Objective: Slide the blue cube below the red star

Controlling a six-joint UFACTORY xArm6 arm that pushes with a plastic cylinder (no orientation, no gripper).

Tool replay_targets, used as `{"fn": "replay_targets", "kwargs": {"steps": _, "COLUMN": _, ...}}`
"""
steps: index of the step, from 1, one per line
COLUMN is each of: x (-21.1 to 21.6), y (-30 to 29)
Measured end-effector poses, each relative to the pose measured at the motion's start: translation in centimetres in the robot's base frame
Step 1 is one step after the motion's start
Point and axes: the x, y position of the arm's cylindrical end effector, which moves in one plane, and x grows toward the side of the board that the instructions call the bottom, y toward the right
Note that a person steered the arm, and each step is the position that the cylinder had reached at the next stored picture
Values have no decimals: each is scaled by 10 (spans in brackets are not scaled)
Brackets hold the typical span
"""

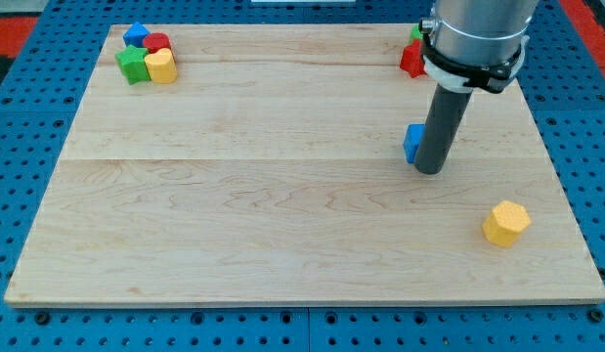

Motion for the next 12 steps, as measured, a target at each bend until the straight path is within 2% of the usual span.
{"fn": "replay_targets", "kwargs": {"steps": 1, "x": -13, "y": 1}}
{"fn": "replay_targets", "kwargs": {"steps": 3, "x": -65, "y": 1}}
{"fn": "replay_targets", "kwargs": {"steps": 5, "x": -78, "y": -39}}
{"fn": "replay_targets", "kwargs": {"steps": 7, "x": -80, "y": -36}}
{"fn": "replay_targets", "kwargs": {"steps": 10, "x": -148, "y": -10}}
{"fn": "replay_targets", "kwargs": {"steps": 11, "x": -157, "y": -4}}
{"fn": "replay_targets", "kwargs": {"steps": 12, "x": -124, "y": -33}}
